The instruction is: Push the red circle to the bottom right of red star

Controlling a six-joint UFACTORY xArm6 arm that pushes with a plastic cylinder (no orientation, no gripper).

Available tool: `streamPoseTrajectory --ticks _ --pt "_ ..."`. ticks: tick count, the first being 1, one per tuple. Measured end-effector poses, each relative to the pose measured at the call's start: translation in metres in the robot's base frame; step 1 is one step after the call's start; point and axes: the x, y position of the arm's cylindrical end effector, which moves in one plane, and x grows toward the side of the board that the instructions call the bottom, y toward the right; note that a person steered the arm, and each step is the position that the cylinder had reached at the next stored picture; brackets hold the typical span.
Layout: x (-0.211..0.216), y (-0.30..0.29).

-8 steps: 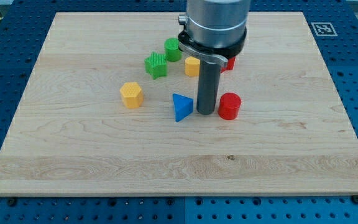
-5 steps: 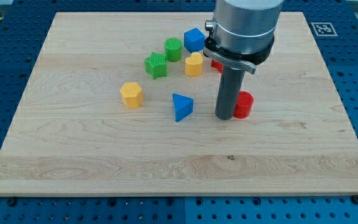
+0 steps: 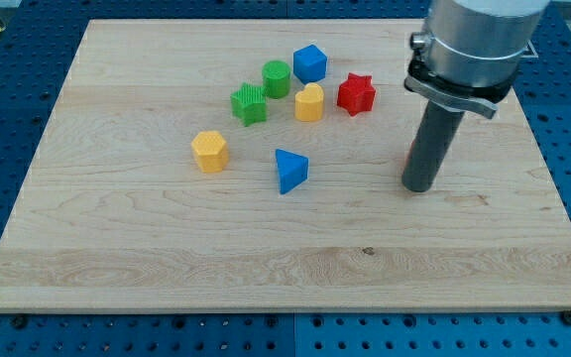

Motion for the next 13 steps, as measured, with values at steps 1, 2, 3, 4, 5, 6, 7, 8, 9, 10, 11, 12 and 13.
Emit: streamPoseTrajectory --ticks 1,2,3,4,5,6,7,8,9,10,11,12,13 --pt "0.000 0.013" --pt "0.000 0.024" --pt "0.000 0.030" --pt "-0.002 0.030" --pt "-0.017 0.030" --pt "-0.031 0.030" --pt "-0.043 0.030" --pt "-0.052 0.030" --pt "-0.060 0.030" --pt "-0.066 0.030" --pt "-0.072 0.026" --pt "-0.074 0.015" --pt "-0.069 0.012"
